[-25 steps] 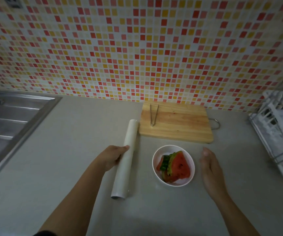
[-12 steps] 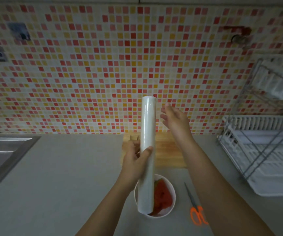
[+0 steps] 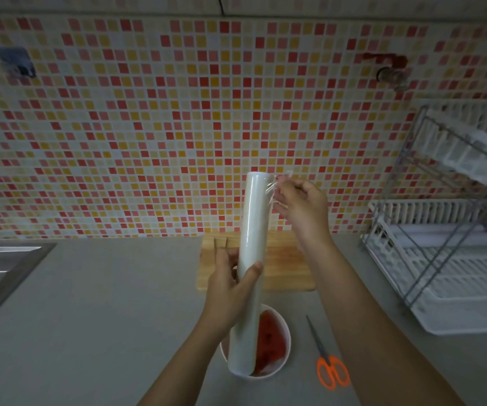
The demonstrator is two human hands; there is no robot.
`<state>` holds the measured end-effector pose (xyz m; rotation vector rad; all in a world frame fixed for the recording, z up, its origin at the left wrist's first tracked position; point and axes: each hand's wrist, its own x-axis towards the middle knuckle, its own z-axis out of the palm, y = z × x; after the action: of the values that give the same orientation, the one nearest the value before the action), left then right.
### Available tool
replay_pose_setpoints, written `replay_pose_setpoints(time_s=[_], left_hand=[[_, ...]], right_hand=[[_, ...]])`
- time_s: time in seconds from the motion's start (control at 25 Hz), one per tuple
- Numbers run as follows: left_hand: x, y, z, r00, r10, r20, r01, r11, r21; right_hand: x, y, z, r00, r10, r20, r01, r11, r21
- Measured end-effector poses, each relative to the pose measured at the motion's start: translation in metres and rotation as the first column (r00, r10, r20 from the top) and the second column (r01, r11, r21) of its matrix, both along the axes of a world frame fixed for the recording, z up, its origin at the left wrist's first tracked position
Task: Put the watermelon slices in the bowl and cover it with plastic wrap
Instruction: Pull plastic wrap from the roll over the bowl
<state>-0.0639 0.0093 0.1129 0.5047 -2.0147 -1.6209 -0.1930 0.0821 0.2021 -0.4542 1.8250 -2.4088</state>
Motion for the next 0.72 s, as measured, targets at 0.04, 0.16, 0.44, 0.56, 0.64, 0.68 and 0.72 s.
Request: replay_pose_setpoints(time_s=[0.04,0.16,0.44,0.56,0.64,0.68,0.72], left_hand=[[0.0,0.001,0.0,1.0,-0.001,0.0,0.001,1.0,0.016],[-0.001,0.004,0.0,1.0,-0.007,-0.015,0.008,1.0,0.029],[0.001,0.009,0.007,0.998,-0.021,-0.059,0.023,0.999,0.031],[0.001,0.01,0.01,0.998,-0.025,-0.06,0.027,0.999,0.044],[-0.001,0.007,0.013,0.997,-0.027,-0.065,0.03,0.998,0.047],[-0.001,0.006,0.014,0.997,-0.033,-0.068,0.036,0.998,0.044],[-0.001,0.005,0.015,0.997,-0.039,-0.072,0.042,0.998,0.042]], right_hand=[[-0.001,0.001,0.001,0.999,0.003,0.034,-0.002,1.0,-0.027],[-0.003,0.004,0.005,0.992,0.024,0.122,-0.008,0.992,-0.129],[-0.006,0.02,-0.004,0.984,0.158,-0.087,-0.155,0.987,0.04],[-0.009,0.025,0.001,0.991,0.032,-0.127,-0.03,0.999,0.018],[-0.009,0.031,-0.001,0.996,-0.018,-0.09,0.014,0.999,-0.051],[-0.007,0.034,-0.004,0.999,0.017,-0.036,-0.019,0.997,-0.068],[-0.001,0.036,-0.008,0.996,0.084,0.035,-0.082,0.996,-0.038]])
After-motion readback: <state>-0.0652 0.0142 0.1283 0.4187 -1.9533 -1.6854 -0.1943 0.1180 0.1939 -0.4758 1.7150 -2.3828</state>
